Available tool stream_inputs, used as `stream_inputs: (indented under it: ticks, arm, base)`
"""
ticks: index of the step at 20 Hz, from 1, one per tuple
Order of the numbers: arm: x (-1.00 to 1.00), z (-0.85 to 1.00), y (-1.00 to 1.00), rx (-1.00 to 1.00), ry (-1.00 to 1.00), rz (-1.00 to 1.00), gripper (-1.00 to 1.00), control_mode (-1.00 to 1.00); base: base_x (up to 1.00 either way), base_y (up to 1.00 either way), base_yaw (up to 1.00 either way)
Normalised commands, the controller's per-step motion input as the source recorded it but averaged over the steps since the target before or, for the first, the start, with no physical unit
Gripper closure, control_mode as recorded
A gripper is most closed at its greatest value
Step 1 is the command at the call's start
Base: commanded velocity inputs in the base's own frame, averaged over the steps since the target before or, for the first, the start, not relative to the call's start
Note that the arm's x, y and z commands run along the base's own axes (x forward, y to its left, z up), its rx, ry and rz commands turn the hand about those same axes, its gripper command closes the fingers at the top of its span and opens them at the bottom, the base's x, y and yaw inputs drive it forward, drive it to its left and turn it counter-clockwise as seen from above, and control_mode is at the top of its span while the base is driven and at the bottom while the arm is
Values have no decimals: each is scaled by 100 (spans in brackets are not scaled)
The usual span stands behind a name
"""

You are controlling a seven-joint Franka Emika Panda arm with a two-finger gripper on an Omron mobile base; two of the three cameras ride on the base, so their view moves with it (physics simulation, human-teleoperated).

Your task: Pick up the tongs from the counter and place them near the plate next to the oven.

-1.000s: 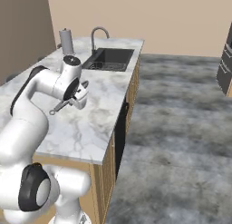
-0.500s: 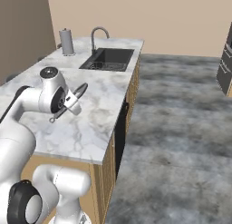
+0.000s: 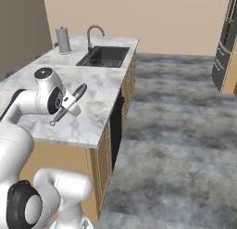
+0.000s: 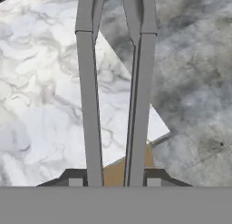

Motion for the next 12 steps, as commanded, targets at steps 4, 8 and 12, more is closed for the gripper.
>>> stream_inputs:
  ticks: [4, 8, 12]
  arm:
    - [0, 0, 0, 0, 0, 0, 100, 100]
    - [0, 0, 0, 0, 0, 0, 100, 100]
    - [0, 0, 0, 0, 0, 0, 100, 100]
  base:
    - [-69, -85, -50]
    - [-3, -71, -74]
    - [0, -62, -81]
